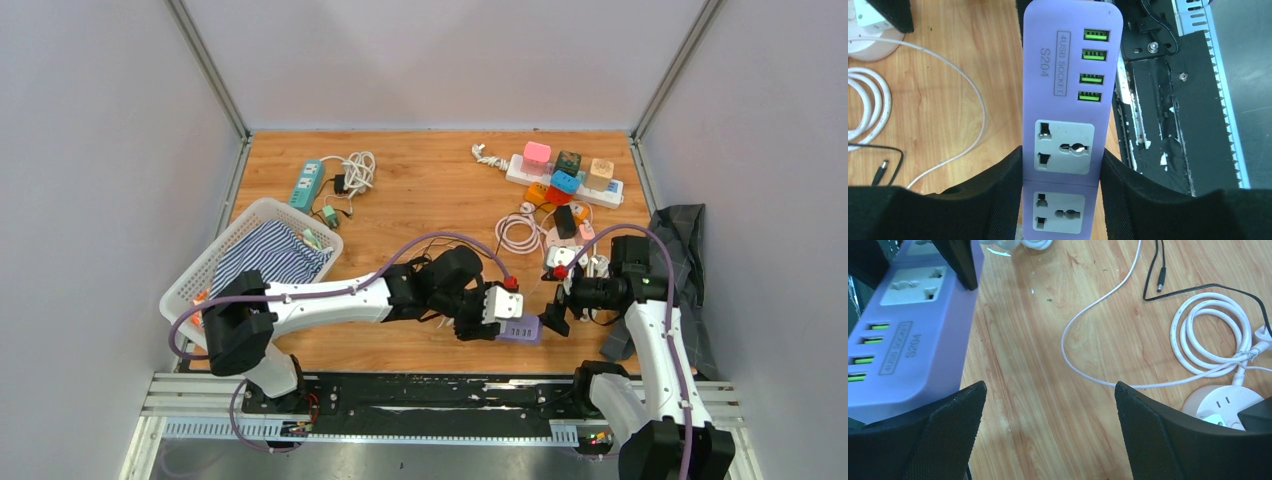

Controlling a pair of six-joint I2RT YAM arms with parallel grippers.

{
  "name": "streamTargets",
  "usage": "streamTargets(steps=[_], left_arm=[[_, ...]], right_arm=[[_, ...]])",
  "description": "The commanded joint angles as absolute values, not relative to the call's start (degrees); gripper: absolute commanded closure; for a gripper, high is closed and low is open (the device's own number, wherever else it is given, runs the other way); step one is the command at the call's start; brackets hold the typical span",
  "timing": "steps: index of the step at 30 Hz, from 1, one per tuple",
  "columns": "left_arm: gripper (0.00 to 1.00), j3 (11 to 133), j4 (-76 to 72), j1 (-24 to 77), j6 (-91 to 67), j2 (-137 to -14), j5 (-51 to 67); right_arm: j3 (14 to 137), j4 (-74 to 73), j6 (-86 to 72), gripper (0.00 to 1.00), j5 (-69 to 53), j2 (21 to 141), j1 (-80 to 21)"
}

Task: Pull the plug off the socket
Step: Pick up the socket from the corner of the board.

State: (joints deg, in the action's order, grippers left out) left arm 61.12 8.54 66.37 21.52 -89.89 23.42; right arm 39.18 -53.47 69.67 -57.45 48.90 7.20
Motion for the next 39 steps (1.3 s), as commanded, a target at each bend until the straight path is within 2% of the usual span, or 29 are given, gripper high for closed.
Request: streamTargets(steps=[1,22,39], left_arm=[[1.00,64.1,7.3,65.0,16.0,-86.2,18.4],[1.00,63.8,0.9,59.1,0.3,-79.5,21.3],[1.00,70.1,0.4,57.0,-12.6,-75.2,11.5]], right_arm=[[39.2,-56.0,70.4,0.00,-59.2,48.3,8.0],[39.2,-56.2,70.6,0.00,-59.5,48.1,8.4],[39.0,-56.3,70.8,0.00,-59.6,48.3,8.5]])
